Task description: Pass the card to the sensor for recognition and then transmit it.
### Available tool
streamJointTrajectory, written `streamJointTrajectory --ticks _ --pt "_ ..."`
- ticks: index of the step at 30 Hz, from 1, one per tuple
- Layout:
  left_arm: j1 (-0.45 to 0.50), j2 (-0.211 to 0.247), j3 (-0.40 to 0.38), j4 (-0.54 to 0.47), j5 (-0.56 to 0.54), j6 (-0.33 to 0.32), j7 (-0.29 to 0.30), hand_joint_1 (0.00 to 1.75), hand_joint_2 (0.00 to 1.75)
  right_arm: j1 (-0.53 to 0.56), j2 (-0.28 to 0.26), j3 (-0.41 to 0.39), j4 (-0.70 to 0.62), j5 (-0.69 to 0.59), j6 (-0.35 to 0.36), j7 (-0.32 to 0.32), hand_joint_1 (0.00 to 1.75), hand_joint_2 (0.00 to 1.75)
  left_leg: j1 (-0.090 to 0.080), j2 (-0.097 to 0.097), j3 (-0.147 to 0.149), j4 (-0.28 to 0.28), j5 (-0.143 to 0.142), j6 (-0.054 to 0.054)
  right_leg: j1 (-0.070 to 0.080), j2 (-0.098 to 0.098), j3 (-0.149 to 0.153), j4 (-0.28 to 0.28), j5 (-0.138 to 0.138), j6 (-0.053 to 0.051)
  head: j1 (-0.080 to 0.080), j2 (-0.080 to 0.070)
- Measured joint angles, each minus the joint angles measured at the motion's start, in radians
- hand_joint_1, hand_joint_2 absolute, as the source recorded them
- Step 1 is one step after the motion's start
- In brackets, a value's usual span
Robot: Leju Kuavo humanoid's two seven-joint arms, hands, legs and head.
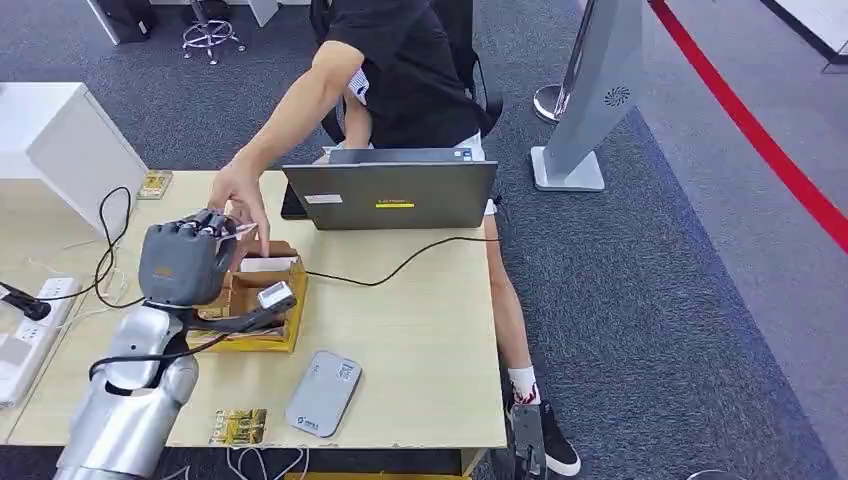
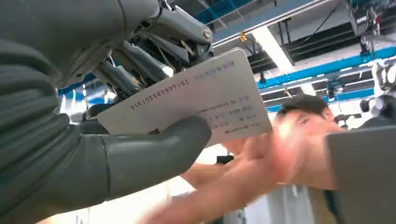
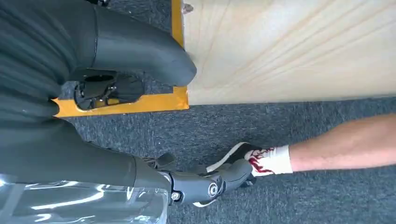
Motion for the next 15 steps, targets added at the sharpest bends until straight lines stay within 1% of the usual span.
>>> streamJointTrajectory --ticks 2,6,9,15 --pt "-0.054 0.019 0.000 0.075 0.008 0.019 -0.006 1.75 1.75 0.000 0.000 0.002 0.000 0.006 0.000 0.005 0.00 1.75 0.000 0.000 0.000 0.000 0.001 -0.001 0.000 0.000 0.000 0.000 0.000 0.000 -0.001 0.000" --pt "-0.118 0.045 0.000 0.163 0.017 0.029 -0.011 1.75 1.75 0.000 0.001 0.002 0.000 0.008 0.000 0.006 0.00 1.75 0.000 -0.002 -0.001 0.000 0.003 0.000 0.000 -0.002 0.000 0.001 0.001 0.000 0.000 0.000" --pt "-0.131 0.050 0.000 0.197 0.016 0.032 -0.011 1.75 1.75 0.000 0.002 0.002 0.000 0.008 0.001 0.006 0.00 1.75 0.000 -0.001 -0.001 0.000 0.004 -0.001 0.000 0.000 -0.001 0.001 0.003 0.000 -0.001 0.000" --pt "-0.149 0.051 0.000 0.229 0.016 0.032 -0.011 1.75 1.75 0.000 0.003 0.002 0.000 0.008 0.002 0.006 0.00 1.75 0.000 0.002 -0.002 0.000 0.004 0.000 0.000 0.003 -0.002 0.000 0.004 0.000 0.000 0.000"
